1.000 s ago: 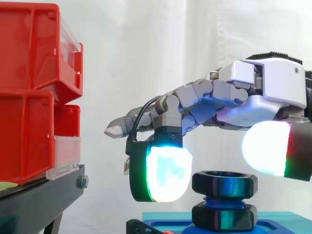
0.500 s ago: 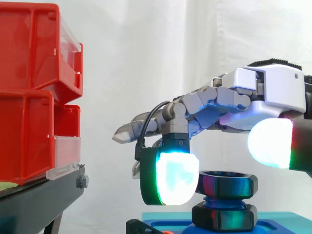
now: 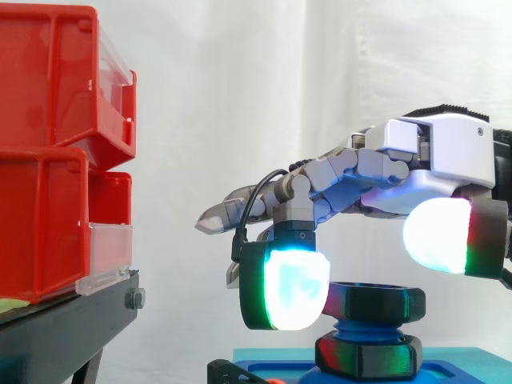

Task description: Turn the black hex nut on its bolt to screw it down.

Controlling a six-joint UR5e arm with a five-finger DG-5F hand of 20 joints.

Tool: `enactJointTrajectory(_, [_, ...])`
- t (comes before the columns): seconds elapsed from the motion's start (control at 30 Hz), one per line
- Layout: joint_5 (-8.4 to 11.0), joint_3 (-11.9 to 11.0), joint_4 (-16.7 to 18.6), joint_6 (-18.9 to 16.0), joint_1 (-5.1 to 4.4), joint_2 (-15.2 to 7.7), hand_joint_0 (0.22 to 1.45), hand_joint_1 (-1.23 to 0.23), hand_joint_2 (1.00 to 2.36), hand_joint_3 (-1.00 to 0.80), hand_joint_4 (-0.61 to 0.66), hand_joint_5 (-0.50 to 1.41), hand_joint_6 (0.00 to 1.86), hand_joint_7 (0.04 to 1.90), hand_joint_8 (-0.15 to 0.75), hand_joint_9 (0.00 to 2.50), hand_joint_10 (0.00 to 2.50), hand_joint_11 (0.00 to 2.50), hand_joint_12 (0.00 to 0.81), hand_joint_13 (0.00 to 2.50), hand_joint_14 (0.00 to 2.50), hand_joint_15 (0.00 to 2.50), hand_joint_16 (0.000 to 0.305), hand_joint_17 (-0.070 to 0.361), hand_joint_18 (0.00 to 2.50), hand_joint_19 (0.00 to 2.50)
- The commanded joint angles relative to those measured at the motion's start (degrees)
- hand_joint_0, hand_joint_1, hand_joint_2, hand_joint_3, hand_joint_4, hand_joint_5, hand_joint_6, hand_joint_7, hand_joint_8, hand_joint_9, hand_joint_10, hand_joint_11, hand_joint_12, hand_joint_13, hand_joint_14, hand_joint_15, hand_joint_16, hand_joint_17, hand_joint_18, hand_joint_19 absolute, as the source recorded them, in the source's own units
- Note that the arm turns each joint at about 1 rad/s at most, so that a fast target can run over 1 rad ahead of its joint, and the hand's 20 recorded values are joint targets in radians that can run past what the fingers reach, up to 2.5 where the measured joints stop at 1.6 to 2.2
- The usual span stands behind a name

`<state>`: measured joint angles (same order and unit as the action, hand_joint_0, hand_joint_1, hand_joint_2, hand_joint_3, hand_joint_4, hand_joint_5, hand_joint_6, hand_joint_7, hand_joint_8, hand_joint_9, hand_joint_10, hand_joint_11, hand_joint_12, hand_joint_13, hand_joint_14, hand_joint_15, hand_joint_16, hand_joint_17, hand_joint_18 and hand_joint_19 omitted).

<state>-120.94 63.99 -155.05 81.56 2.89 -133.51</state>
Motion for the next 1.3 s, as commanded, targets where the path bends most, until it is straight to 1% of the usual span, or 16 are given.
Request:
enactJointTrajectory(0.0, [-0.26,0.0,0.19,0.0,0.36,0.0,0.44,-0.22,1.0,-0.5,0.14,-0.17,0.69,0.99,0.214,0.58,0.01,0.25,0.143,0.34,0.0,0.1,0.013,0.028,0.0,0.3])
enactJointTrajectory(0.27, [-1.49,0.0,0.19,-0.09,1.33,0.0,0.43,-0.22,1.0,-0.5,0.14,-0.17,0.69,0.99,0.213,0.58,0.01,0.25,0.143,0.34,0.0,0.1,0.013,0.029,0.0,0.3])
enactJointTrajectory(0.3, [-2.02,0.0,0.19,-0.09,1.68,0.0,0.43,-0.22,1.0,-0.5,0.14,-0.17,0.69,0.98,0.214,0.58,0.01,0.25,0.143,0.34,0.0,0.1,0.013,0.029,0.0,0.31])
enactJointTrajectory(0.5, [-3.16,0.0,0.19,-0.09,2.73,0.0,0.43,-0.22,1.0,-0.5,0.14,-0.17,0.69,0.99,0.214,0.58,0.01,0.26,0.141,0.34,0.0,0.1,0.013,0.029,0.0,0.3])
enactJointTrajectory(0.57, [-4.04,0.0,0.19,-0.09,3.44,0.0,0.43,-0.22,1.0,-0.5,0.14,-0.17,0.69,0.99,0.215,0.58,0.01,0.25,0.142,0.35,0.0,0.1,0.013,0.028,0.0,0.3])
enactJointTrajectory(0.67, [-4.92,0.0,0.37,-0.26,3.97,0.0,0.43,-0.23,1.0,-0.5,0.14,-0.17,0.69,0.99,0.215,0.58,0.01,0.25,0.141,0.35,0.0,0.1,0.013,0.029,0.0,0.3])
enactJointTrajectory(0.7, [-5.36,0.0,0.72,-0.53,4.32,0.0,0.43,-0.23,1.0,-0.5,0.14,-0.17,0.69,0.99,0.215,0.58,0.01,0.25,0.141,0.35,0.0,0.1,0.013,0.029,0.0,0.3])
enactJointTrajectory(0.83, [-5.97,0.0,1.6,-0.97,4.67,0.0,0.43,-0.24,1.0,-0.5,0.14,-0.17,0.69,0.99,0.215,0.58,0.01,0.25,0.142,0.35,0.0,0.1,0.013,0.029,0.0,0.3])
enactJointTrajectory(0.87, [-6.33,0.0,2.56,-1.32,4.84,0.0,0.43,-0.25,1.0,-0.5,0.14,-0.17,0.68,0.99,0.215,0.58,0.01,0.25,0.142,0.35,0.0,0.1,0.013,0.029,0.0,0.3])
enactJointTrajectory(0.93, [-6.41,0.0,3.27,-1.67,4.76,0.0,0.43,-0.25,1.0,-0.5,0.14,-0.17,0.68,0.99,0.216,0.58,0.01,0.25,0.143,0.35,0.0,0.11,0.013,0.029,0.0,0.3])
enactJointTrajectory(0.97, [-6.59,-0.09,4.76,-3.16,4.4,0.0,0.43,-0.25,1.0,-0.5,0.14,-0.17,0.68,0.99,0.216,0.59,0.01,0.25,0.143,0.35,0.0,0.1,0.013,0.03,0.0,0.3])
enactJointTrajectory(1.03, [-6.5,-0.62,5.99,-5.1,4.05,0.0,0.43,-0.25,1.0,-0.5,0.14,-0.17,0.68,1.0,0.216,0.59,0.01,0.25,0.143,0.35,0.0,0.11,0.013,0.03,0.0,0.31])
enactJointTrajectory(1.1, [-6.41,-0.79,6.96,-6.24,3.7,0.0,0.43,-0.25,1.0,-0.5,0.14,-0.17,0.68,0.99,0.217,0.59,0.01,0.25,0.143,0.35,0.0,0.11,0.013,0.03,0.0,0.3])
enactJointTrajectory(1.17, [-6.06,-0.79,8.1,-6.5,3.09,0.0,0.43,-0.25,1.0,-0.5,0.15,-0.16,0.68,1.0,0.216,0.59,0.01,0.25,0.143,0.35,0.0,0.11,0.013,0.03,0.0,0.3])
enactJointTrajectory(1.23, [-5.71,-0.7,8.54,-6.5,2.73,0.0,0.43,-0.25,1.0,-0.5,0.14,-0.16,0.67,1.01,0.217,0.59,0.01,0.26,0.142,0.35,0.0,0.1,0.013,0.03,0.0,0.3])
enactJointTrajectory(1.27, [-5.27,-0.7,8.89,-6.42,2.3,0.0,0.43,-0.25,1.0,-0.5,0.14,-0.16,0.67,1.01,0.216,0.59,0.01,0.25,0.142,0.35,0.0,0.11,0.013,0.03,0.0,0.3])
